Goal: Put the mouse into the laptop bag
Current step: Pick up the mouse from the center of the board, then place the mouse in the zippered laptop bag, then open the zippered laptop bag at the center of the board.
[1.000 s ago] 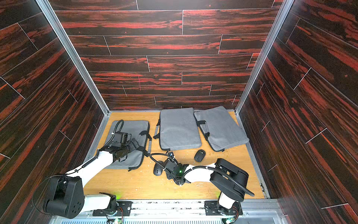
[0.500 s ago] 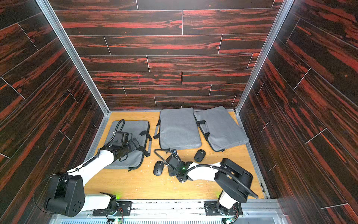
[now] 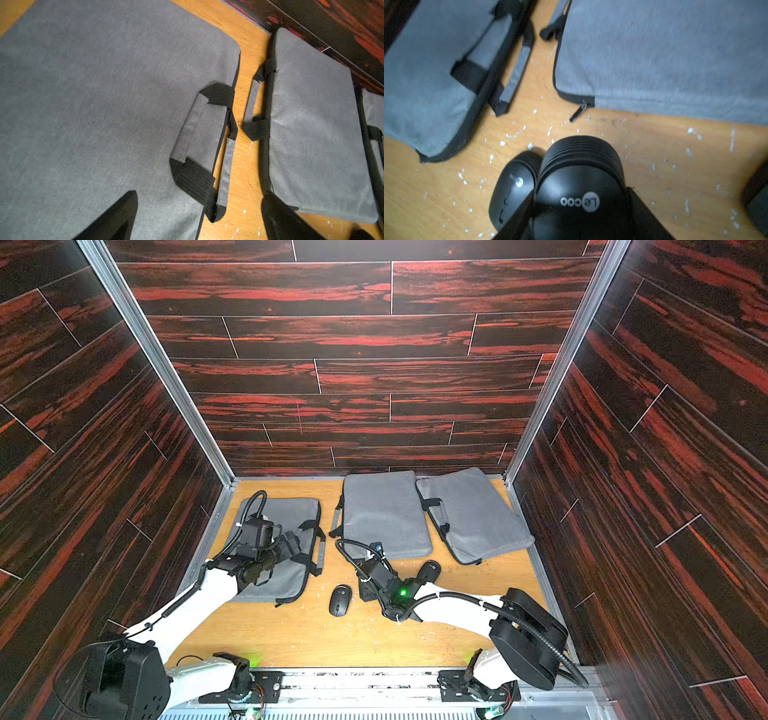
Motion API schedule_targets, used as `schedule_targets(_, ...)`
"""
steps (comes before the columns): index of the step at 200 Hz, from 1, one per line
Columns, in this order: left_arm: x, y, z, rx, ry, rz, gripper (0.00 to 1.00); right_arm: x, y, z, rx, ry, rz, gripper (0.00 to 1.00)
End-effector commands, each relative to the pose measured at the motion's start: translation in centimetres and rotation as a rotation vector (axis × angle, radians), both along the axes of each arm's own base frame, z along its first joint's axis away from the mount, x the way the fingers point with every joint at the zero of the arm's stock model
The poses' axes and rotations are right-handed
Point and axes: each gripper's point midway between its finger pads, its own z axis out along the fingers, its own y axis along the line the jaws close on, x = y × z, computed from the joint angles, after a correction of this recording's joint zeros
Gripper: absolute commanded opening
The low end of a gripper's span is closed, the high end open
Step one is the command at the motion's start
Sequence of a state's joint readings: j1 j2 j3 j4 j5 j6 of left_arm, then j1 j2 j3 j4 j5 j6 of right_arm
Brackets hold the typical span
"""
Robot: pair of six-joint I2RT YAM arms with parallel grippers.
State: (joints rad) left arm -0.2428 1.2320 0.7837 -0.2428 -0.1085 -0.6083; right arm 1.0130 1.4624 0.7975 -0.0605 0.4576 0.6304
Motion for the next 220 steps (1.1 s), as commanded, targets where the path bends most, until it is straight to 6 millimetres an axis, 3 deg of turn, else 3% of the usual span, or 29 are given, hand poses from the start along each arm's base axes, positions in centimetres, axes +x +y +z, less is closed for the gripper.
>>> schedule_targets(1, -0.3, -0.1, -0.4, 0.041, 0.018, -0.032, 0.96, 1.7, 0.3, 3.6, 0.074, -0.081, -0.036, 0.45)
schedule_targets(79, 2.5, -0.9, -2.1, 0.126, 0.074, -0.049, 0.95, 5.0, 1.5, 5.3, 0.090, -0.080, -0.061, 0.40)
schedule_targets(115, 3.6, 1.0, -4.4, 0.256, 0.143, 0.026, 0.94, 7.5, 2.3, 4.7, 0.101, -0.070, -0.043, 0.39)
schedule_targets(133, 4.0, 1.2, -5.8, 0.279, 0.188, 0.042, 0.93, 7.7, 2.4, 4.6, 0.090, -0.073, -0.038, 0.39)
schedule_targets(154, 4.5, 1.1, -7.6, 0.282, 0.237, 0.062, 0.92, 6.6, 2.2, 4.1, 0.096, -0.032, -0.014, 0.39)
schedule_targets(181, 5.0, 1.7, -9.6, 0.326, 0.302, 0.092, 0.79, 5.3, 1.8, 3.0, 0.124, 0.012, 0.000, 0.38)
schedule_targets(220, 5.4, 1.9, -11.2, 0.362, 0.345, 0.098, 0.50, 5.0, 2.5, 1.6, 0.154, 0.047, 0.012, 0.36)
